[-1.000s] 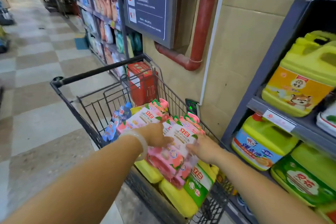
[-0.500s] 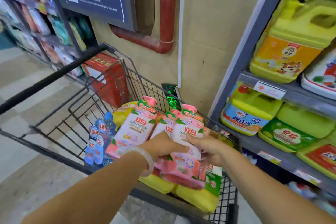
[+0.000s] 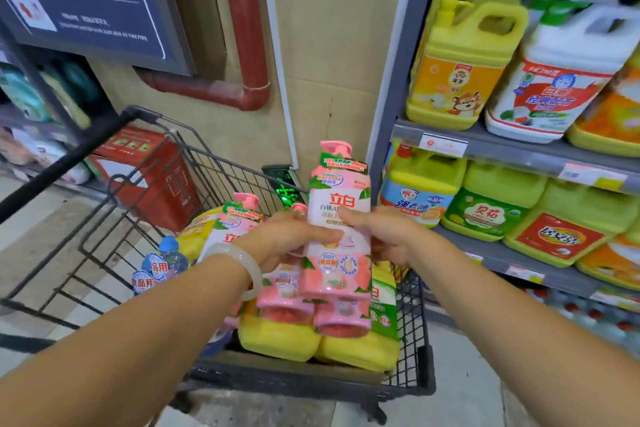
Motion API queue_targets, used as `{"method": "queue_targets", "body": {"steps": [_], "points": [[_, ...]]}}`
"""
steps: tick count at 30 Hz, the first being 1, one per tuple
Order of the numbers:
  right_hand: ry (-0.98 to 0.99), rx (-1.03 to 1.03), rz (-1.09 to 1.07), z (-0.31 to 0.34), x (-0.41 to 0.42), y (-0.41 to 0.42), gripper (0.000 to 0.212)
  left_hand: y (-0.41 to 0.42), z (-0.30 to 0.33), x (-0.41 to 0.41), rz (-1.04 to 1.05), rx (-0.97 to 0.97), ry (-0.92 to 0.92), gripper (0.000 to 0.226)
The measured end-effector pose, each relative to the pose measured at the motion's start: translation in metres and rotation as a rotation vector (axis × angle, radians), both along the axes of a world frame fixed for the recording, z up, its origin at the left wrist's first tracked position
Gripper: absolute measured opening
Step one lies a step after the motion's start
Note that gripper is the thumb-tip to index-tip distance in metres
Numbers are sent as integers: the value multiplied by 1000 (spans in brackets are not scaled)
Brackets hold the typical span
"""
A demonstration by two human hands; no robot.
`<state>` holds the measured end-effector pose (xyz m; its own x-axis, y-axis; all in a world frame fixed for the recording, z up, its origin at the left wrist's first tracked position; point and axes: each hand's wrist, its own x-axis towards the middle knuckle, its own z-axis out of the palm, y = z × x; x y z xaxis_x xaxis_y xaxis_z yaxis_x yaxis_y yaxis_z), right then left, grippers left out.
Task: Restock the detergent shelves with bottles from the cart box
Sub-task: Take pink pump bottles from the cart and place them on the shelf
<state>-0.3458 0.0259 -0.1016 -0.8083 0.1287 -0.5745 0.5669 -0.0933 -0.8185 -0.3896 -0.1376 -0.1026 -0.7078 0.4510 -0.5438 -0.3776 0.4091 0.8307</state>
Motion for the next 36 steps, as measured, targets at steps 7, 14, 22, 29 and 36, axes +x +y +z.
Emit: {"method": "queue_targets", "body": {"steps": [7,14,22,29,36], "points": [[124,50,-149,36,33,34,17,44,28,10,-68,99,29,31],[247,137,-334,77,99,104,25,131,64,47,-225,179,71,41],[320,228,-583,122,246,219,34,278,108,162,-495,299,153,38],[405,376,-751,152,398,329,21,412,140,295,-704,436,187,24],[469,422,-916,156,538,417,18,524,149,421,-884,532,175,36]]}}
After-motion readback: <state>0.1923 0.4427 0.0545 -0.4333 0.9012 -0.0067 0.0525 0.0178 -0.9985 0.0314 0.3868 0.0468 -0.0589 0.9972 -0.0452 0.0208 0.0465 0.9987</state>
